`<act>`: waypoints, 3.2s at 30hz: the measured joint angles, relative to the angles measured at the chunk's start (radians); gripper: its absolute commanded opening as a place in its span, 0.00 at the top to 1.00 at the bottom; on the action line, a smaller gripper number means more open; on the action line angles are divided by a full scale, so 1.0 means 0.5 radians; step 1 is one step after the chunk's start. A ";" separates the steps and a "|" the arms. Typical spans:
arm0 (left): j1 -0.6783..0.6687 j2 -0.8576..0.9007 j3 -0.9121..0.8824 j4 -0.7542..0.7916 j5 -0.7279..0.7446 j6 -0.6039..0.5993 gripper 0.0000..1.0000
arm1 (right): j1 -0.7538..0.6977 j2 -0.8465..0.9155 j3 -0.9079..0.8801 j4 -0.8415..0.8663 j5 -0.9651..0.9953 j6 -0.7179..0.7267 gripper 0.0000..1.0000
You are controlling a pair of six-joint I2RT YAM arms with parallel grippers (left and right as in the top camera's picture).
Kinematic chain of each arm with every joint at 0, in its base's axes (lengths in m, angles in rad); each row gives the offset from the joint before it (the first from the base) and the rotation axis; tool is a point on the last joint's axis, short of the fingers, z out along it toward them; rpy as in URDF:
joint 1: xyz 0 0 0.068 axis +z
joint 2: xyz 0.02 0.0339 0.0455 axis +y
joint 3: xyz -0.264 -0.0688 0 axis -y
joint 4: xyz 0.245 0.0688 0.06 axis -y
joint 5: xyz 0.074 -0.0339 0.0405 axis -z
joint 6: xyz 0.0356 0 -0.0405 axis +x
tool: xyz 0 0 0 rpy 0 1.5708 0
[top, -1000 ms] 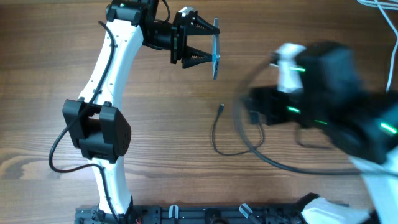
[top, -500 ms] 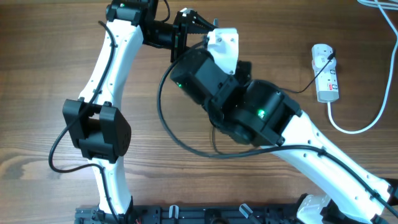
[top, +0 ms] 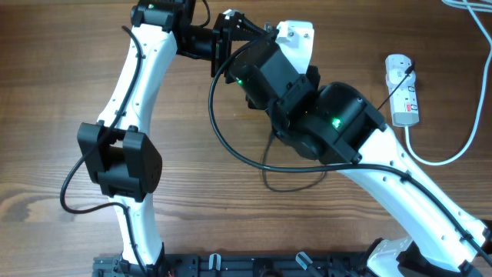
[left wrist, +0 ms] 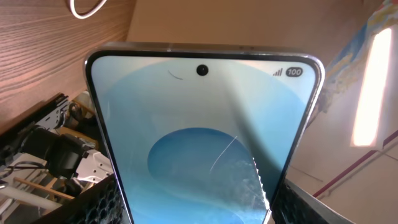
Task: Plug charger to phone and switch on socket
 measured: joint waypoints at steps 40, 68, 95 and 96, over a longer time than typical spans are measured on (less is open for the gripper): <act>0.000 0.000 0.000 0.066 0.005 -0.021 0.26 | -0.001 0.106 0.002 0.078 -0.041 -0.124 0.62; 0.000 0.000 0.000 -0.054 0.006 -0.022 0.25 | -0.002 0.076 0.002 0.081 -0.041 -0.179 0.95; 0.006 -0.001 0.000 -0.035 0.043 -0.035 0.00 | -0.008 0.076 0.002 0.060 -0.135 0.338 0.96; 0.006 -0.001 0.000 0.001 0.043 -0.036 0.00 | -0.009 0.076 0.002 0.060 -0.136 0.359 0.96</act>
